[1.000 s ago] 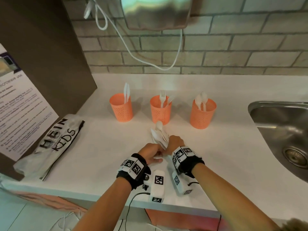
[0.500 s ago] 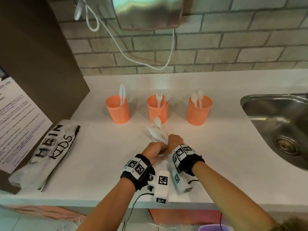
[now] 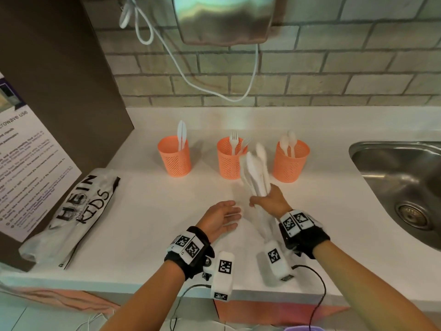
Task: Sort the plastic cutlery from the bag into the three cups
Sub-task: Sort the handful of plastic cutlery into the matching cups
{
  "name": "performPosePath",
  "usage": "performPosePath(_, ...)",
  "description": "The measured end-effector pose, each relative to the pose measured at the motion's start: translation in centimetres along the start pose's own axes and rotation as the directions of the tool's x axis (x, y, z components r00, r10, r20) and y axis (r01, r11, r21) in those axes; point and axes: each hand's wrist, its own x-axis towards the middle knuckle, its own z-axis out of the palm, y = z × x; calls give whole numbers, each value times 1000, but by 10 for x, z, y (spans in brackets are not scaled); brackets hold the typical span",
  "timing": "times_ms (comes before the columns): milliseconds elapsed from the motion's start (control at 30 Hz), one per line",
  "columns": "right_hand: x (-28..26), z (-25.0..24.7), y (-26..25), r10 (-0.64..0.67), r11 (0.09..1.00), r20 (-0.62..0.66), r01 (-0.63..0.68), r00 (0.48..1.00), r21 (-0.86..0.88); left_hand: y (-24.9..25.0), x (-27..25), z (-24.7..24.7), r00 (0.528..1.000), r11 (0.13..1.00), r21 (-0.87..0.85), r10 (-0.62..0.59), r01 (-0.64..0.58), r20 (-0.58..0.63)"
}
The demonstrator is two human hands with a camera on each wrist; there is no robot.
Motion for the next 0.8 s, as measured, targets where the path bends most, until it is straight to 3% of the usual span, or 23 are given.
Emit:
performPosePath(67, -9, -10, -3, -65, 970, -85, 83, 994, 228, -5, -6, -3, 1000, 1000, -3, 1, -1, 9)
performPosePath(133, -16, -15, 1, -98, 926, -166, 151, 981, 346, -12, -11, -4, 1000, 999, 42, 22, -22, 3)
performPosePath(300, -30, -11, 16, -106, 858, -269, 224, 957, 461, -33, -14, 5, 999, 989, 149, 22, -17, -30)
performPosePath(433, -36, -8, 15, -206, 821, -292, 327, 934, 468, -41, -12, 18, 998, 978, 206, 15, -2, -62)
performPosePath(633, -45, 6, 38, -211, 874, -213, 282, 954, 396, -40, -11, 25, 976, 831, 532, 215, -163, -38)
performPosePath(733, -40, 8, 44, -184, 885, -181, 243, 966, 397, -40, -11, 31, 948, 699, 659, 309, -277, 71)
performPosePath(800, -37, 7, 43, -174, 894, -158, 223, 972, 389, -38, -7, 37, 943, 660, 687, 311, -304, 119)
